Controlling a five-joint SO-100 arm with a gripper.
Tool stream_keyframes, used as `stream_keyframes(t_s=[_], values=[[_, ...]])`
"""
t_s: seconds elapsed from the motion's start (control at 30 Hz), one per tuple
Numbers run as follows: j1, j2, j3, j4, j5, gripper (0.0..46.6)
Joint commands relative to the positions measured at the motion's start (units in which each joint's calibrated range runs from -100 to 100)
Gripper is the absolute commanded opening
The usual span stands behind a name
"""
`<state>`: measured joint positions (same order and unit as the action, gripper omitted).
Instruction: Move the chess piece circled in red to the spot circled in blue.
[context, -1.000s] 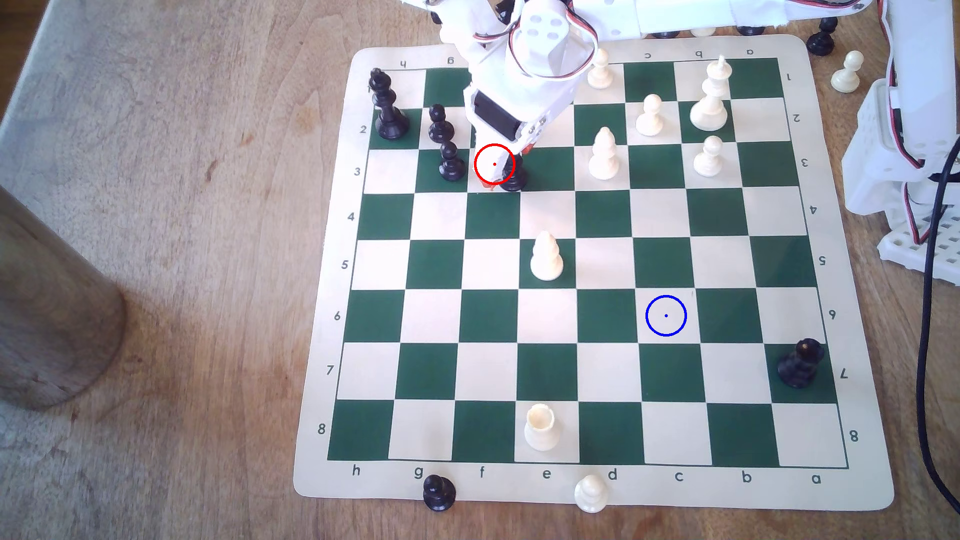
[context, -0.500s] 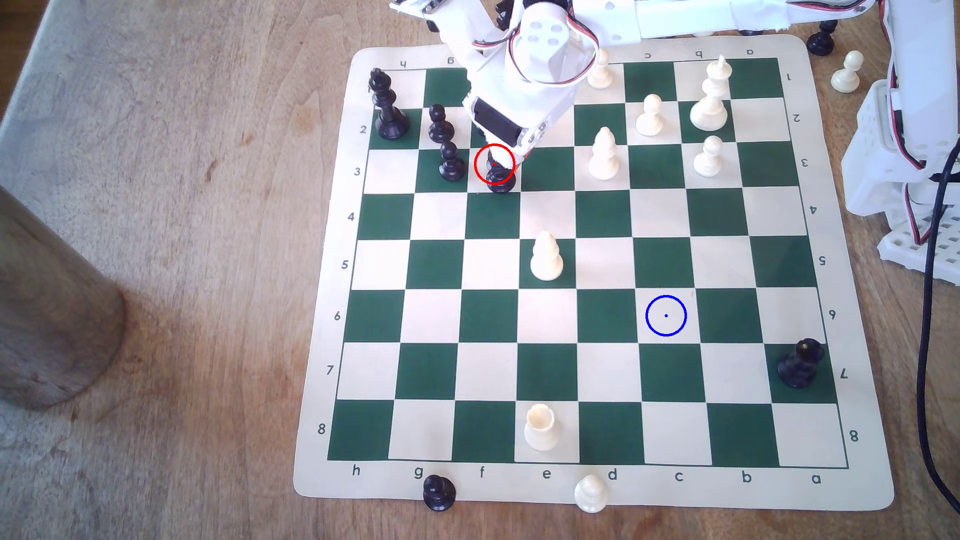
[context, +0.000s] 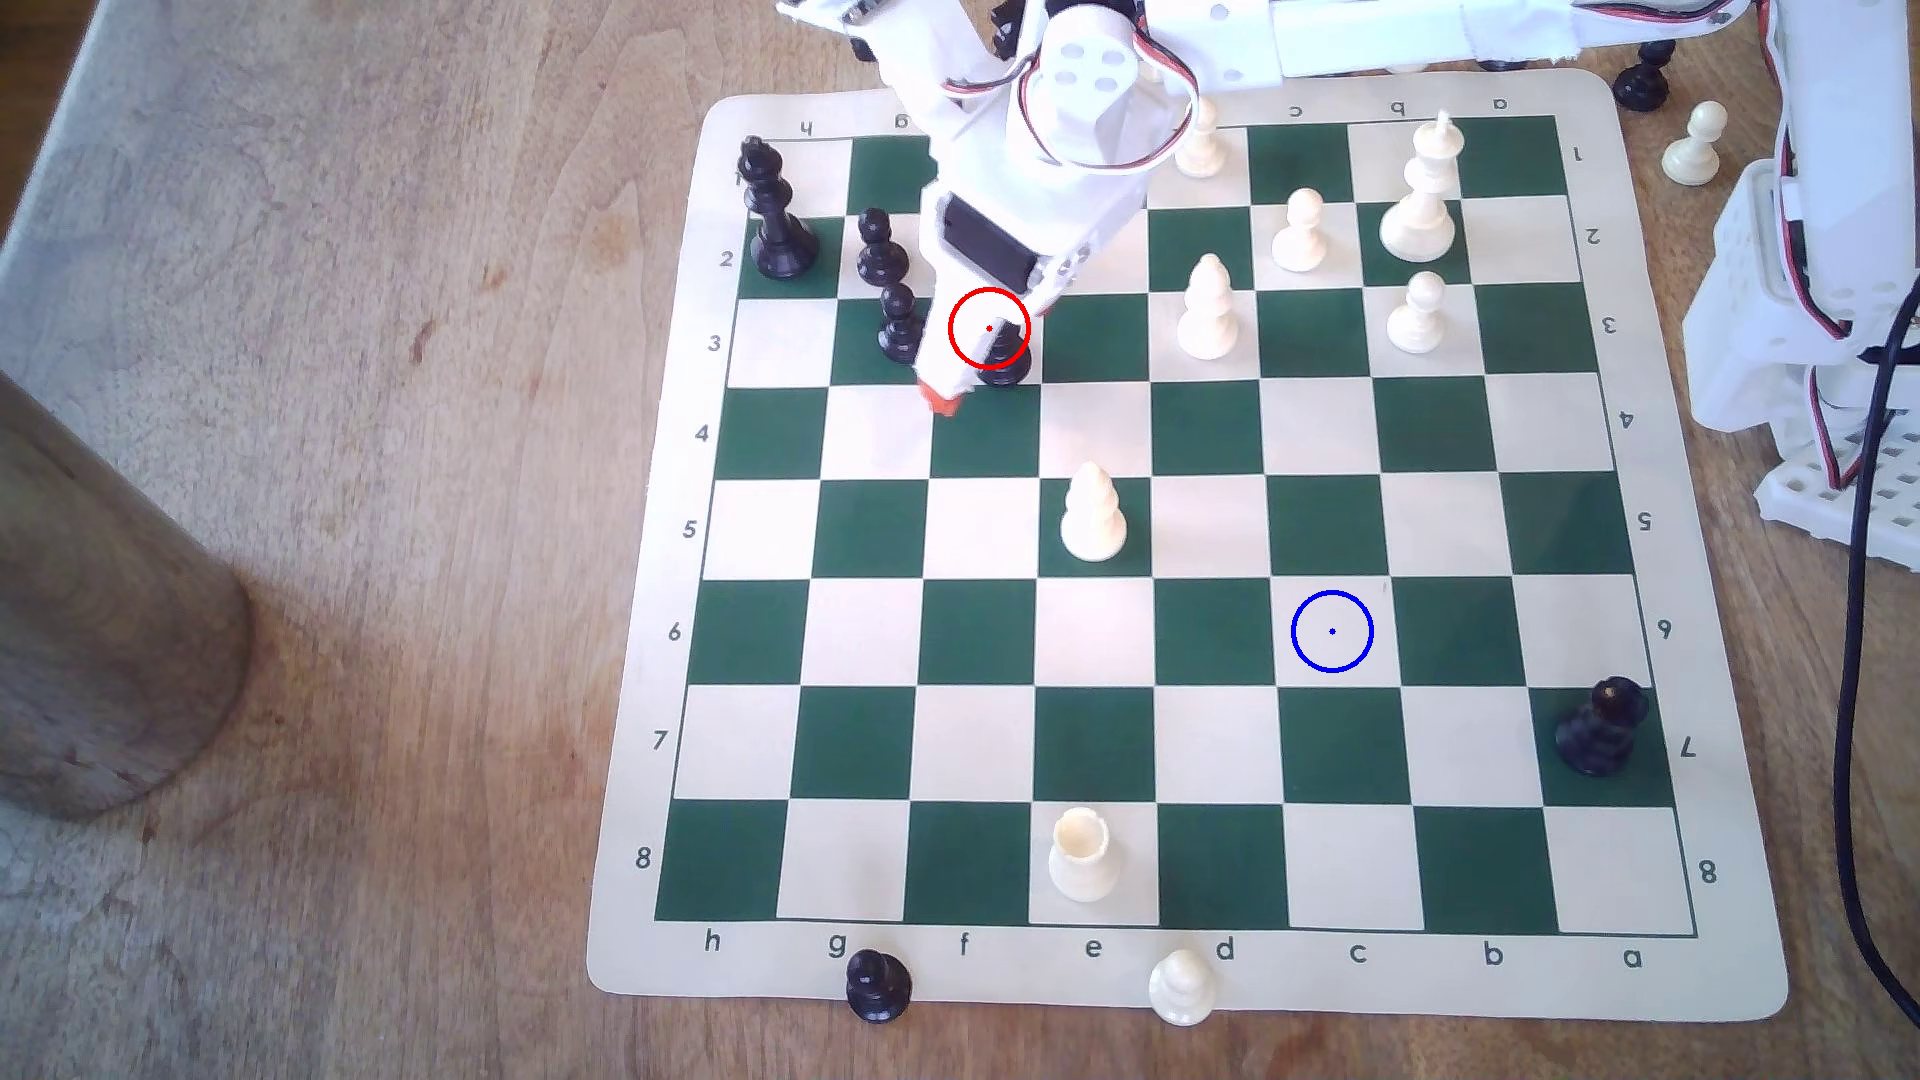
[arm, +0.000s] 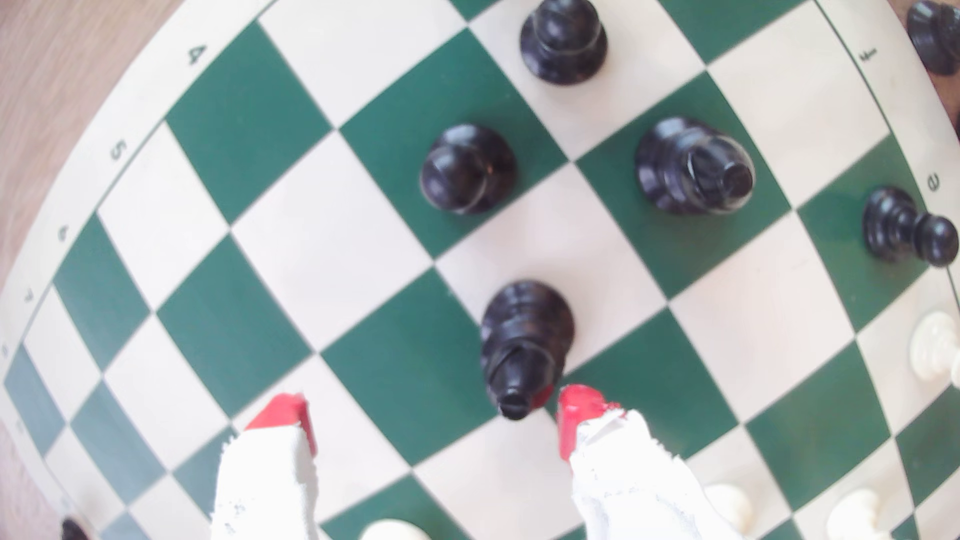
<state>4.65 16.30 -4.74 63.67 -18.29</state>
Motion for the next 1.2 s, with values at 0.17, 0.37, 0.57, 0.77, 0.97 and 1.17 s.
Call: stream_keyframes(t_s=[0.17,0.37,0.57,0.77,0.97,1.17], values=[[1.18,-3.82,-3.69,-2.57,0.24,23.6],[0.95,-2.46,-4.05,-3.14,0.2,21.0],[0.87,-1.1,-4.23,-4.29,0.05,19.1],[0.71,-0.17,-4.32,-3.8,0.2,15.3],[0.4,-0.08,-4.32,-3.55,0.44,7.1],[0.16,-0.68,-4.41,-3.14,0.78,0.9]])
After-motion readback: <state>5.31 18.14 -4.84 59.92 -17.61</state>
